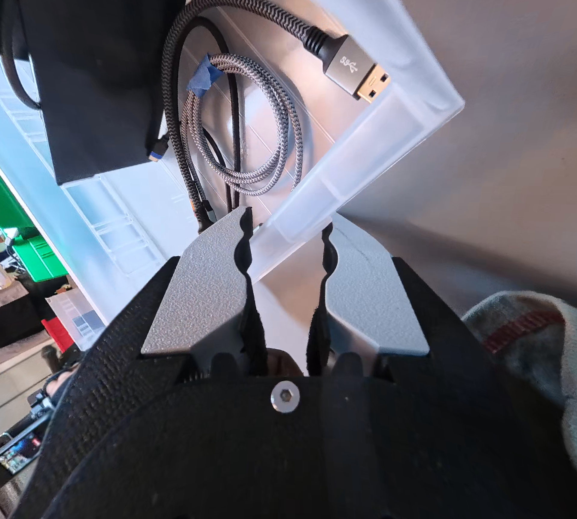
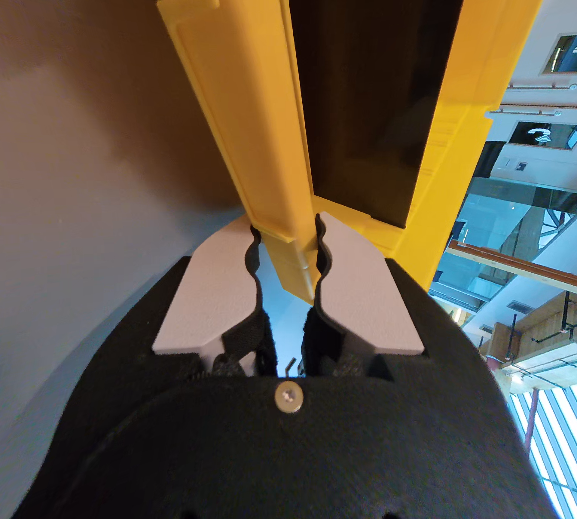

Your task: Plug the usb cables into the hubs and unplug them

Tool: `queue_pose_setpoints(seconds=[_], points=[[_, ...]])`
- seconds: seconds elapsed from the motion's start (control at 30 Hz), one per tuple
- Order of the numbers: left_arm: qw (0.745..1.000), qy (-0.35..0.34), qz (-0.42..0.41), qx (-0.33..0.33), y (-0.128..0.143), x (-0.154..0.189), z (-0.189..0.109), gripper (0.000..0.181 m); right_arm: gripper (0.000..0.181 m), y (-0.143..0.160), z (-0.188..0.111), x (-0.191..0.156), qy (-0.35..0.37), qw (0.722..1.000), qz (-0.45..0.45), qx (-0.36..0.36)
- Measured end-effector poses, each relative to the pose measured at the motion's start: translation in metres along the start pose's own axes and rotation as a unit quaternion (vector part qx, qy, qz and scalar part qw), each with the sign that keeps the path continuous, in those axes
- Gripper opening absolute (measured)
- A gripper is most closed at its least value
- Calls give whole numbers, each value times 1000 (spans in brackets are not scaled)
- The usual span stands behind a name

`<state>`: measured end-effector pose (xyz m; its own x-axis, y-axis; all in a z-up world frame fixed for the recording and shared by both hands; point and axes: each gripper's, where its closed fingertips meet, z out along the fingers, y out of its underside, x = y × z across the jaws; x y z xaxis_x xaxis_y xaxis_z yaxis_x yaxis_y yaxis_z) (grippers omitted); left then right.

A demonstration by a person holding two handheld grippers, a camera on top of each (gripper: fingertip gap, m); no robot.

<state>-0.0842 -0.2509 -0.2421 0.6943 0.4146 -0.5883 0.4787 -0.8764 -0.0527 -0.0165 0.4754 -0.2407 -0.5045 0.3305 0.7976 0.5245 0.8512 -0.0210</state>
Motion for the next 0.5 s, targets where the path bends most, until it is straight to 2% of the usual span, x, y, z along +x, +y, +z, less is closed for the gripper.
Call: queue_pose_setpoints(seconds=[0.3, 0.5], points=[[999, 3, -28, -25, 9, 6, -5, 43, 34, 9, -4, -2, 12, 1000, -12, 17], [999, 5, -43, -12, 14, 5, -4, 44, 35, 16, -3, -2, 14, 1000, -4, 10]])
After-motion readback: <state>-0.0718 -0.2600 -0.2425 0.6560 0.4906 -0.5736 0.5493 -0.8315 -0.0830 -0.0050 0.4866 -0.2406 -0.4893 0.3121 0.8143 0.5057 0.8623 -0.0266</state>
